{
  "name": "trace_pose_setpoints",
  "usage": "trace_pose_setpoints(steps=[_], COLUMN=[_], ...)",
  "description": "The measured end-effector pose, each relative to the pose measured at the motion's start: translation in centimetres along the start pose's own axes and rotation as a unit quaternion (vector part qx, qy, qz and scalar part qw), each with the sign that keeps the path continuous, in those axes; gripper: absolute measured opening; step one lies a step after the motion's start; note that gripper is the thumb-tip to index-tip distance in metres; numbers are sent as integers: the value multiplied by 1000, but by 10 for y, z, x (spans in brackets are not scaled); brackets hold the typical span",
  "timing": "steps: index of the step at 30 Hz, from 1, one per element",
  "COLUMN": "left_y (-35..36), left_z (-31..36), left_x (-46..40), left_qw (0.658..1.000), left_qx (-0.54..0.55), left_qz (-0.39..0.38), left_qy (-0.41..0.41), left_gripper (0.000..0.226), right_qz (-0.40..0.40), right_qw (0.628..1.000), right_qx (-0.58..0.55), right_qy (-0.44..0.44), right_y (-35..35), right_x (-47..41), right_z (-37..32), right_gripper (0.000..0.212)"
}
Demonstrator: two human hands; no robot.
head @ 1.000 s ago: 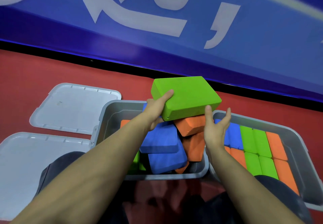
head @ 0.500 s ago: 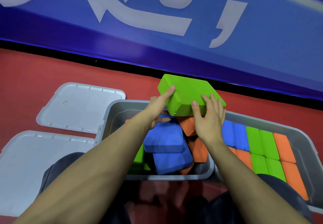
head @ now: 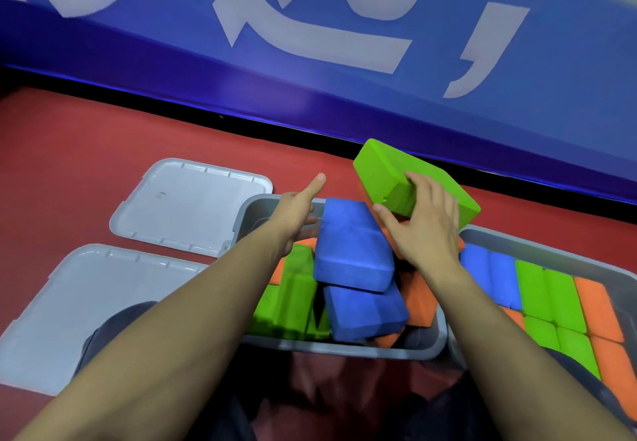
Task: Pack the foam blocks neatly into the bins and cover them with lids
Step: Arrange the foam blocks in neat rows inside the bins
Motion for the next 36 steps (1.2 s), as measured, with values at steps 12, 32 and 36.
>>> trace_pose_setpoints(steps=[12, 32, 36], left_y=[45, 137, 144], left_z=[-10, 8, 5], left_x=[6, -10, -12], left_qw=[996, 958, 978], left_qx=[-50, -190, -123], left_qz=[-75, -38, -42], left_qy=[2, 209, 162], left_gripper=[57, 53, 86], right_qz=[-83, -29, -94], right_qw=[995, 857, 794], right_qx=[57, -166, -265], right_qy=[28, 486, 539], right_y=[29, 9, 31], right_x=[12, -38, -17], right_z=[13, 164, 184], right_gripper=[91, 104, 110])
Point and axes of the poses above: each hand's wrist, its own x-axis away from the middle knuckle, its own y-axis out of the palm, z = x × y, the point moved 7 cm from there along -x, towards the middle knuckle, and after that the axes turned 11 degrees about z, right-handed, at the moved point
